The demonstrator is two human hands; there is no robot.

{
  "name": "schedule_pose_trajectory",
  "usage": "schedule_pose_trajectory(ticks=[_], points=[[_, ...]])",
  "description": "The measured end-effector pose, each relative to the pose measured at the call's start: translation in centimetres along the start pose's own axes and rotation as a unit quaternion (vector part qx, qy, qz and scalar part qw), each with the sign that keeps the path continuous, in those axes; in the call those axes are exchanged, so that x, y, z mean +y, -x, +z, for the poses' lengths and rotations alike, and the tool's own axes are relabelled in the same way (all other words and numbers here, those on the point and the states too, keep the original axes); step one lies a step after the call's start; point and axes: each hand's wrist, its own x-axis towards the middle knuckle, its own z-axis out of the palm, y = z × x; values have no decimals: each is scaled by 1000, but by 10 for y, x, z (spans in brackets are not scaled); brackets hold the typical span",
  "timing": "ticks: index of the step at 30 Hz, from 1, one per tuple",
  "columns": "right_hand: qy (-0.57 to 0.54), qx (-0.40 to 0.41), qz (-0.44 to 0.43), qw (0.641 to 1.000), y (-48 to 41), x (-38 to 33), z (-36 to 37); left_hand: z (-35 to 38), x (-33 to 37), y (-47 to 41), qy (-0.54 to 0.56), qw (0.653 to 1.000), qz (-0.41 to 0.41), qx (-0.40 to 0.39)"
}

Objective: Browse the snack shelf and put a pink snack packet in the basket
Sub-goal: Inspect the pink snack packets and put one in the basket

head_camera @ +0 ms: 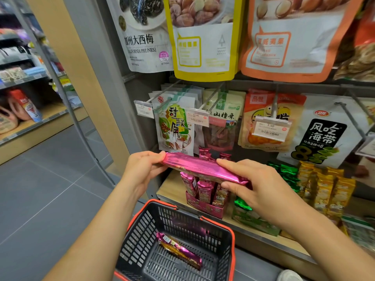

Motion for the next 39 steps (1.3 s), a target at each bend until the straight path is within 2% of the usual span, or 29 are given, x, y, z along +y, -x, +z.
schedule_pose_trajectory(ticks=[8, 10, 13, 15, 18, 22, 24, 27, 32, 36, 39], points=[[-71, 112, -45, 990, 3, -12, 2, 5, -3, -6, 175, 981, -64, 44], [-120, 136, -23, 983, 3, -12, 2, 7, -5, -6, 124, 990, -48, 35], [-212, 158, 39, 964, 2, -7, -1, 9, -7, -3, -76, 995, 58, 1], [-261, 166, 81, 948, 0, -3, -2, 10, -4, 2, -194, 970, 146, -16], [-317, 183, 117, 923, -2, 0, -1, 15, -1, 12, -324, 903, 281, -32], [-391, 193, 147, 888, -4, 2, -1, 25, 2, 26, -418, 816, 396, -51], [-404, 177, 154, 884, -5, 1, 0, 33, 2, 33, -415, 795, 434, -88], [-420, 162, 155, 879, -5, 0, 2, 45, -1, 41, -375, 800, 447, -137], [-446, 158, 161, 866, -5, 0, 0, 53, -2, 46, -337, 830, 423, -139], [-479, 131, 175, 850, -9, -2, 1, 57, -5, 49, -388, 823, 387, -152], [-479, 84, 168, 857, -9, -2, -1, 56, -7, 51, -395, 831, 352, -174]])
